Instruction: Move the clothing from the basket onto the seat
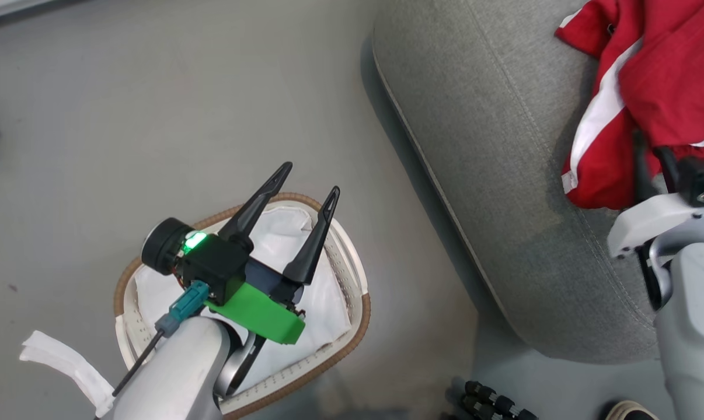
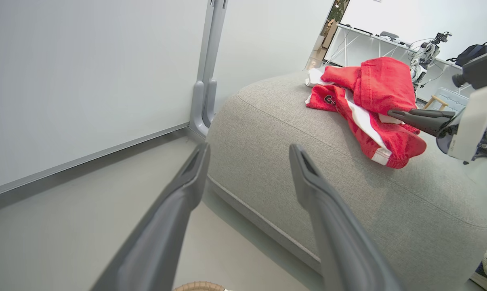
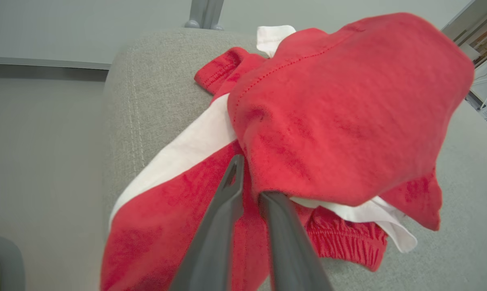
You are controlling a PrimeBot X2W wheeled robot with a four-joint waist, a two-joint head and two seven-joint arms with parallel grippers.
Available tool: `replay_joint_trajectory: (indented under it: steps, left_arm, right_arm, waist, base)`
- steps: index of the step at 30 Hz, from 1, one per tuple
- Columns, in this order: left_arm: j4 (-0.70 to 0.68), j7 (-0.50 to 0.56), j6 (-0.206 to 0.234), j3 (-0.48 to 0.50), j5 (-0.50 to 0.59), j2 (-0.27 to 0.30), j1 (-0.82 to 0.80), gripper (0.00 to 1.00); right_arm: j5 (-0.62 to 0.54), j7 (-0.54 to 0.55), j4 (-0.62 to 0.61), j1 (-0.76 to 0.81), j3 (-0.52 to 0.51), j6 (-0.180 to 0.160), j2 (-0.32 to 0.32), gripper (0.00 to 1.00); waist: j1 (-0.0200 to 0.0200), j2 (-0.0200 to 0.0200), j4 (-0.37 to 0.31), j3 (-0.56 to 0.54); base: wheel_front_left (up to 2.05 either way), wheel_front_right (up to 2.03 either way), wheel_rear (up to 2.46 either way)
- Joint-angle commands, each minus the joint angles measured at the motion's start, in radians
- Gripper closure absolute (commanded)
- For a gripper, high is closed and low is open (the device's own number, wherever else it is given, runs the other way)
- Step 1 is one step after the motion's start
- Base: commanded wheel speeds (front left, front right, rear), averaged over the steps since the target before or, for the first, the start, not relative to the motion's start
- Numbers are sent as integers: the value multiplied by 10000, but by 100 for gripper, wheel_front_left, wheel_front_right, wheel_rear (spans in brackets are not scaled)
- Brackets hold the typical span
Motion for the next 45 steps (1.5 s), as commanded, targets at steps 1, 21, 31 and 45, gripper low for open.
replay_joint_trajectory:
  steps: [1,21,31,45]
  left_arm:
    - [67,6,-31,29,28,-89,178,0]
    - [1127,9,-31,3059,1276,-1689,1442,0]
    - [1610,8,13,5061,1912,-2013,2337,0]
    - [2262,8,129,5887,1718,-2067,3554,0]
  right_arm:
    - [-80,0,-198,311,200,-14,107,0]
    - [773,0,-2703,1491,2624,-14,797,0]
    - [783,0,-2593,2053,2902,-13,1104,0]
    - [1170,0,-2414,3357,2787,-14,1181,0]
  waist:
    - [-1,-1,-4,-441]
    - [-1,-1,2197,-2482]
    - [-1,-1,3027,-3177]
    - [-1,-1,3305,-4128]
  base:
    - [0,0,0]
    - [0,0,0]
    - [0,0,0]
    - [0,0,0]
